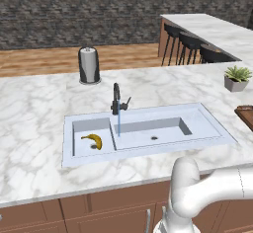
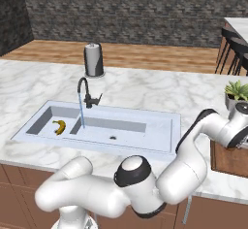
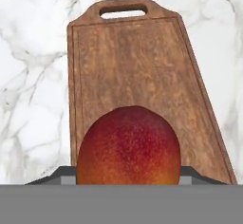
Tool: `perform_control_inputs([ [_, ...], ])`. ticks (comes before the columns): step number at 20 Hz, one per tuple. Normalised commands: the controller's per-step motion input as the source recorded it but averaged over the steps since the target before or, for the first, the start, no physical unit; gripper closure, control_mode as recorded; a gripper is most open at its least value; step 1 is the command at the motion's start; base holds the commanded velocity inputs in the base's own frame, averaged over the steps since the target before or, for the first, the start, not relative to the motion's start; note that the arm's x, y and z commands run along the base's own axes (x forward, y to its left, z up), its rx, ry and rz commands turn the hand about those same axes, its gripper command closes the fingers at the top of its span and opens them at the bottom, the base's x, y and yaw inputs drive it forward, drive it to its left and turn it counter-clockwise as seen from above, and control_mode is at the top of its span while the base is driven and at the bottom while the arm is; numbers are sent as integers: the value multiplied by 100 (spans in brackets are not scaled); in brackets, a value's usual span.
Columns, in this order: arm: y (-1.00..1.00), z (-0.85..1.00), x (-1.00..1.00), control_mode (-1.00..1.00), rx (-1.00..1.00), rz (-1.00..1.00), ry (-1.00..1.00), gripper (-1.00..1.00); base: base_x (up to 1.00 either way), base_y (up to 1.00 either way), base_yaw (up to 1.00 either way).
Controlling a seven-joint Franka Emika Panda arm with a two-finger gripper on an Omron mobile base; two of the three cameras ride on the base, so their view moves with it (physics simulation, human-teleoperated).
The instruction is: Pick the banana, mango from the sink and place them on the cutting board to airdry. Then turn off the sink faucet.
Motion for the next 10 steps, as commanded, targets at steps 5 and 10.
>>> perform_control_inputs([
  [5, -17, -23, 5, -100, 2, 2, 2, 100, 0, 0, 0],
  [10, -10, -19, 5, -100, 1, 1, 2, 100, 0, 0, 0],
])
